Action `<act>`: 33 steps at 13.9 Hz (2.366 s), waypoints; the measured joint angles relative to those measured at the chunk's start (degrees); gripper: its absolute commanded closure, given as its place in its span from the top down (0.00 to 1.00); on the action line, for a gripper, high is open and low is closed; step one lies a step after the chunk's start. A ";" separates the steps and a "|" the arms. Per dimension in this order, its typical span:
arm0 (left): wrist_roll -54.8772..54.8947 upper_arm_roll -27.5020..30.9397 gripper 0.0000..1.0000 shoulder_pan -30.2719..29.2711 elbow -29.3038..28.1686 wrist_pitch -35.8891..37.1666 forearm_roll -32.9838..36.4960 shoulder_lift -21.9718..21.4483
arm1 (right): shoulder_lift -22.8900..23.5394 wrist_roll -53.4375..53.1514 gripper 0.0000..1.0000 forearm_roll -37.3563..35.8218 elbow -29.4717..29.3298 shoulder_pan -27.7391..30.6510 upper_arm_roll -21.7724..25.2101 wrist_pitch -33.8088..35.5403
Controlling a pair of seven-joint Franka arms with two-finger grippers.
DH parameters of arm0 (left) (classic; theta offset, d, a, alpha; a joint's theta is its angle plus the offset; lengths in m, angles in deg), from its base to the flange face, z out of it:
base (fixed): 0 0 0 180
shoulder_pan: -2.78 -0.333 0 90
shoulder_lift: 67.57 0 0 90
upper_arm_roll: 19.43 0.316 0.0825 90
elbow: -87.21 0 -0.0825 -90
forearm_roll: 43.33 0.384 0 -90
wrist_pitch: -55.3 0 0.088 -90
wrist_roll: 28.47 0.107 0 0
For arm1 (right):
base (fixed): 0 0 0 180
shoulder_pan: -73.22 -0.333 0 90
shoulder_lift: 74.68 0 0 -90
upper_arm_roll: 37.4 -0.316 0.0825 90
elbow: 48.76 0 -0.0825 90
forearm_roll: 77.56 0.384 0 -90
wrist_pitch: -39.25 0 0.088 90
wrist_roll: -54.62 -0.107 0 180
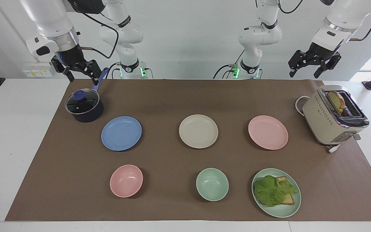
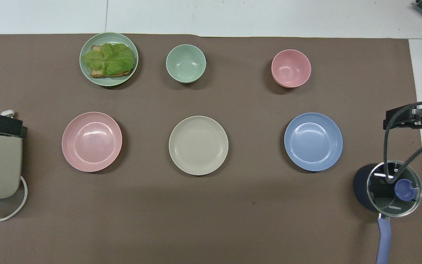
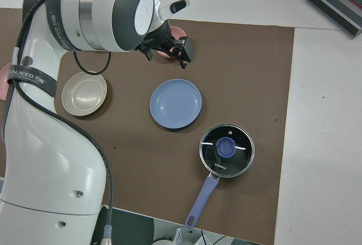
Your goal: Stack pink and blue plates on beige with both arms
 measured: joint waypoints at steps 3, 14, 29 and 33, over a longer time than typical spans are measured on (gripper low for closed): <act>0.00 0.02 1.00 0.00 0.00 0.00 0.00 0.00 | 0.00 0.00 1.00 0.00 0.00 0.00 0.00 0.00; 0.00 0.49 1.00 -0.07 -0.28 0.05 0.00 0.00 | 0.00 0.00 1.00 0.00 0.00 0.00 0.03 0.00; -0.14 1.12 1.00 -1.87 -12.44 -14.17 0.05 0.93 | 0.00 0.00 1.00 0.00 0.00 0.00 0.03 0.00; 0.15 1.46 1.00 -6.56 -19.06 -24.58 0.05 3.98 | 0.00 0.00 1.00 0.00 0.00 0.00 0.03 0.00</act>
